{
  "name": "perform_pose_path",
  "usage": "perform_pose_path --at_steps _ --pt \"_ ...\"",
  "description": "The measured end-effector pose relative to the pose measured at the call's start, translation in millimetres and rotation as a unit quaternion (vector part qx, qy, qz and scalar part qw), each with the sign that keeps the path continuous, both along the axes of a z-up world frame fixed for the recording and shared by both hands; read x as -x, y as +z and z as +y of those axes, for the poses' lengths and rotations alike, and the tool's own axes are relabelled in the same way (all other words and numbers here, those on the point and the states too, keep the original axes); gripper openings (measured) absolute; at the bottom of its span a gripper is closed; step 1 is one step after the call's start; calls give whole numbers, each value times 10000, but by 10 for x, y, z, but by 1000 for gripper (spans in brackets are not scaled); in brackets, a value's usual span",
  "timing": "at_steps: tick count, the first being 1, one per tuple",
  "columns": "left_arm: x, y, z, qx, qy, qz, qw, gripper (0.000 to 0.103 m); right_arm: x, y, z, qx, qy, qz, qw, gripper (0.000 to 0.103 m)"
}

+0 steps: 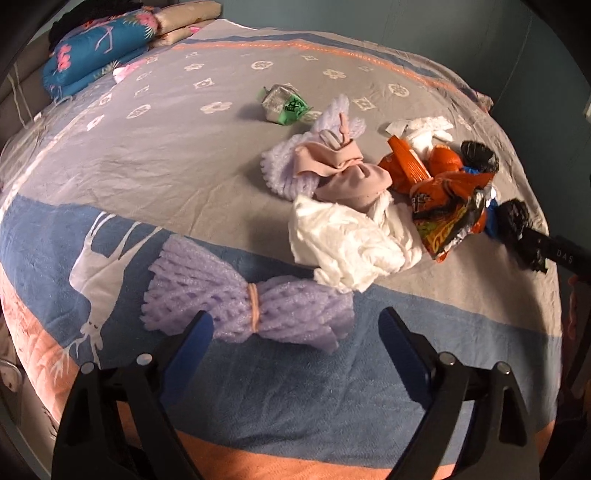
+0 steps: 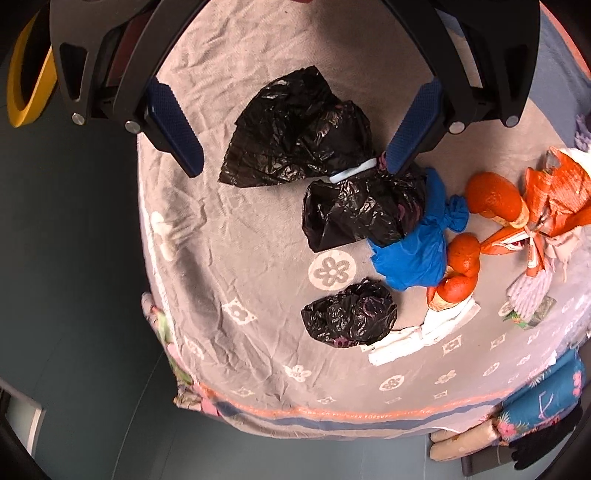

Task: Collect trash
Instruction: 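Grasp the black plastic bag with the right tool while the left tool grasps the lilac foam net, then lift the black bag and lilac foam net with both tools toward the yellow-rimmed bin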

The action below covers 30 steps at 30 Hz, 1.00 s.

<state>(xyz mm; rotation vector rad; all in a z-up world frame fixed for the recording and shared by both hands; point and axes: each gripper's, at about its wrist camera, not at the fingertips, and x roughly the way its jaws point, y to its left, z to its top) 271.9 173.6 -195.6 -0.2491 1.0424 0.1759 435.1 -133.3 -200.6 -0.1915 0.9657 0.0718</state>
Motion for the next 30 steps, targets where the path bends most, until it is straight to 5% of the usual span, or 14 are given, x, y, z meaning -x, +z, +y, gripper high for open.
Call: perform_pose_path --at_steps 6,9,14,19,20,26,30 --pt "37 -85 95 205 200 185 9994 73 18 -9 -44 -177 -99 143 9997 94" --pt "40 -123 81 151 194 290 9993 63 17 -61 -5 -58 -100 277 9995 73" --pt "58 -154 -32 12 -76 385 9992 26 55 -152 99 -7 113 483 9988 52" --pt "42 -161 -19 186 -107 392 9990 19 50 -204 135 -269 320 652 9970 29" --pt "42 -162 -10 285 -132 380 9988 10 50 -196 129 -353 323 678 9966 28" --pt "81 -88 -51 184 -146 141 9996 8 82 -60 15 -845 235 625 9942 22" --pt "199 47 43 449 -21 -262 9986 8 184 143 -57 -1192 235 420 9917 22"
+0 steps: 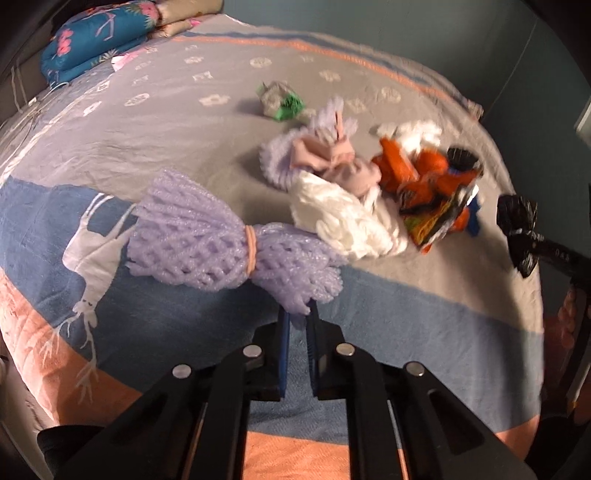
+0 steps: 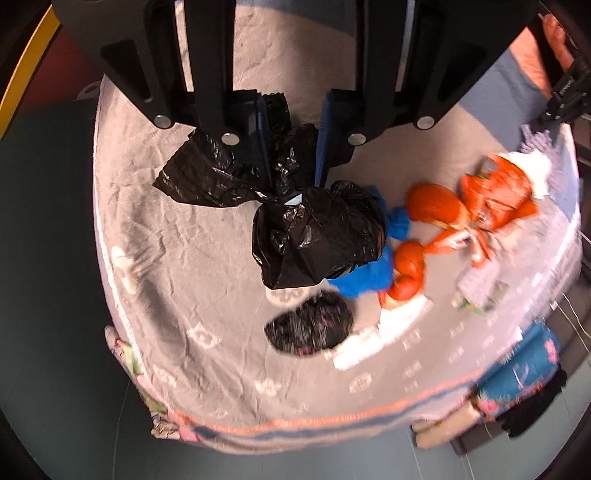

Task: Collect trash
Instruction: 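Lift the black bag and lilac foam net with both tools toward the yellow-rimmed bin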

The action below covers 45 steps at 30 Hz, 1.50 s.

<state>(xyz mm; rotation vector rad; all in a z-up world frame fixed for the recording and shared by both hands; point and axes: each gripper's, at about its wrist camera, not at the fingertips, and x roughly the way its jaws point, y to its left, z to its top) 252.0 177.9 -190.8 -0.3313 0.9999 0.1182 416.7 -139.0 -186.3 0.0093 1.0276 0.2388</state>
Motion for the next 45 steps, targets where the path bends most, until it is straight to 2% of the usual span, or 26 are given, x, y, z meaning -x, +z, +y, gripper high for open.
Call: perform_pose_path --at_steps 3,6,7,9,13,20,24,33,39,45 --pt "120 143 36 187 7 -480 9987 8 122 176 -67 -272 13 -169 9995 22" --pt "282 352 53 258 11 -1179 9927 8 266 366 -96 -330 72 -509 9981 22" --pt "352 439 28 103 24 -1439 9895 8 334 460 -110 -393 77 -675 9969 22" --pt "416 520 -19 -103 40 -1668 9859 8 410 550 -141 -523 114 -830 9951 22" --pt "425 542 -19 -153 94 -1718 9850 8 572 773 -163 -754 205 -1199 9897 22" --pt "489 583 28 -25 223 -1748 9844 8 722 964 -249 -1028 151 -1272 9864 22" --pt "566 700 11 34 159 -1915 9814 8 903 1111 -329 -1124 136 -1358 9842 22" --pt "763 1117 -286 83 -230 -2298 9729 8 1383 1500 -578 -1003 164 -1664 9808 22" --pt "918 1550 -727 -223 -694 -2668 9610 8 1714 1836 -848 -987 113 -1931 9761 22" --pt "990 1867 -1087 -139 -1070 -2860 9521 8 2087 2164 -1145 -933 -19 -2274 9693 22"
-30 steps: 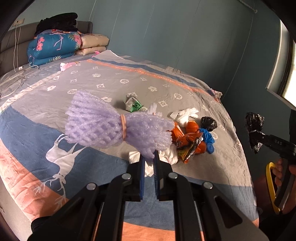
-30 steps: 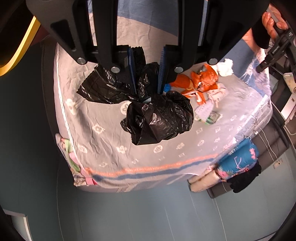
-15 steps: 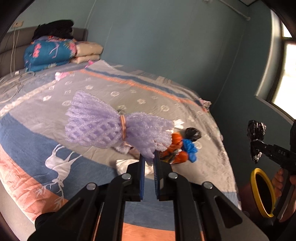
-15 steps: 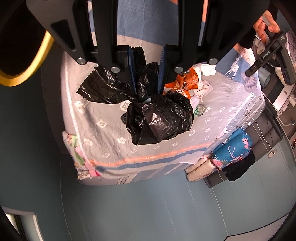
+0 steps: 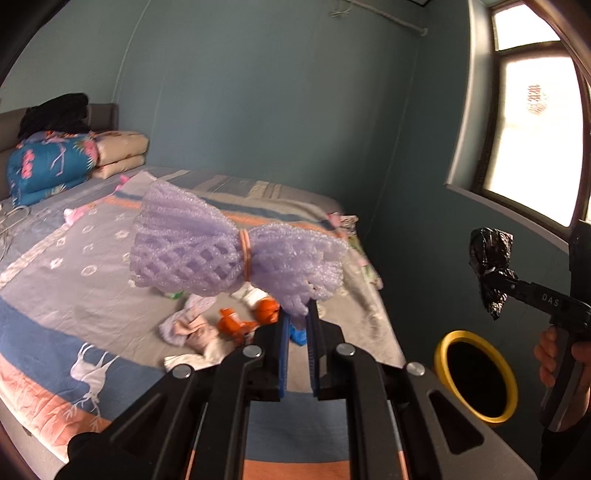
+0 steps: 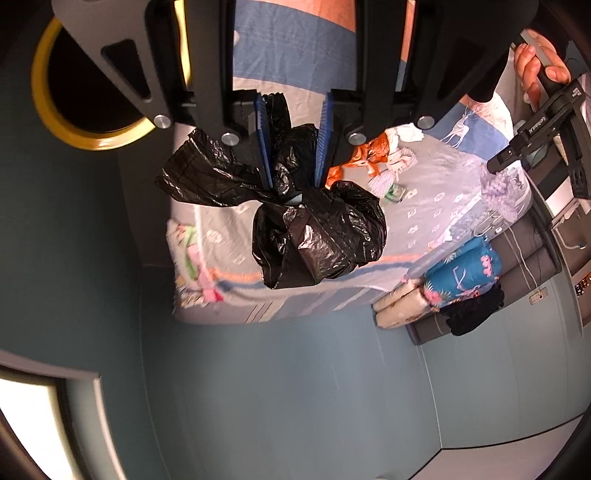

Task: Collect trash
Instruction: 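Lift the black bag and lilac foam net with both tools toward the yellow-rimmed bin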

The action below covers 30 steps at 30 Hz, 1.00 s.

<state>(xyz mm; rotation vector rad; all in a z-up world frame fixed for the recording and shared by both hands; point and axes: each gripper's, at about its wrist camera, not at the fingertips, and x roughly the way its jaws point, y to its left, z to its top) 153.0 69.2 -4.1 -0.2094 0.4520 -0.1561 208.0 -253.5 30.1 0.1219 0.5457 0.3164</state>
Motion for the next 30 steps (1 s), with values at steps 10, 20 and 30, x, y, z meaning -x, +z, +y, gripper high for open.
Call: perform_pose_path --at_steps 10,20,30 --pt "-6 286 -584 -40 -648 -121 9978 8 393 324 -435 123 -385 -342 9986 22" --pt "-229 338 -1244 -52 -1416 41 9899 8 552 388 -817 -31 -805 -342 9962 22" --pt "-418 216 -1979 -42 -2095 267 9774 8 536 208 -1163 -231 -1227 -136 9921 23"
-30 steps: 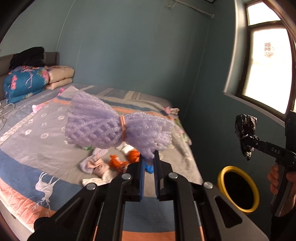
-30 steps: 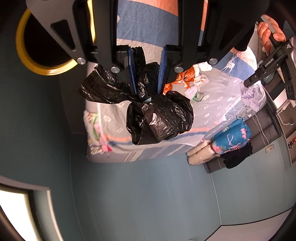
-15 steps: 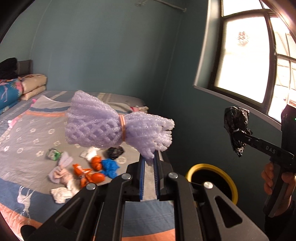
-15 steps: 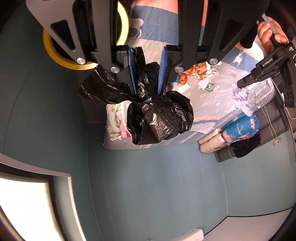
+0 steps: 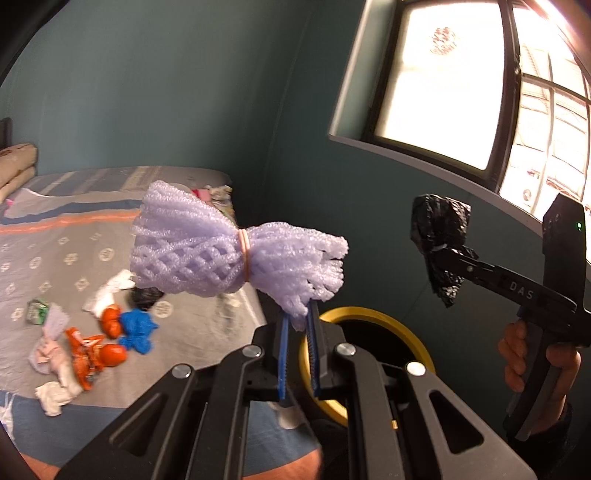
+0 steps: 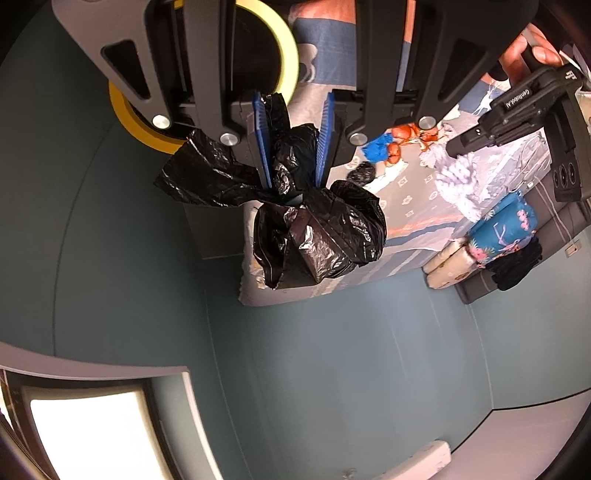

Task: Collect trash
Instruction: 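Lift the black bag and lilac foam net with both tools toward the yellow-rimmed bin, then open both tools over the bin, dropping the black bag and foam net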

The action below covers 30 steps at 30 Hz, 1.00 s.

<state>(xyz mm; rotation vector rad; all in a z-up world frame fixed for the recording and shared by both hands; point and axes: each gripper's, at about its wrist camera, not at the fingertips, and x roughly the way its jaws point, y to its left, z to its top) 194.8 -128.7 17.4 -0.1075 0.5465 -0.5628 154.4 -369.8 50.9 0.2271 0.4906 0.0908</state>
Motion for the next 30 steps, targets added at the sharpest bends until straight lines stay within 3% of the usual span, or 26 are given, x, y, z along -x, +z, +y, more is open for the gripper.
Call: perform_pose_path --at_steps 12,25,27,30 --pt "-299 -454 -787 66 -638 617 9960 9 -114 -388 -546 -413 -507 350 9972 23" --pt "-555 -954 -1334 175 -1235 1352 9829 9 -340 -815 -910 -743 -889 784 9902 26" --pt "-577 -994 -1365 178 -1299 1414 9812 13 -366 -854 -963 -816 -915 820 9891 28" --pt "-567 -1031 -1378 177 -1326 1449 9804 32 -381 -874 -1001 -841 -1018 831 9877 39"
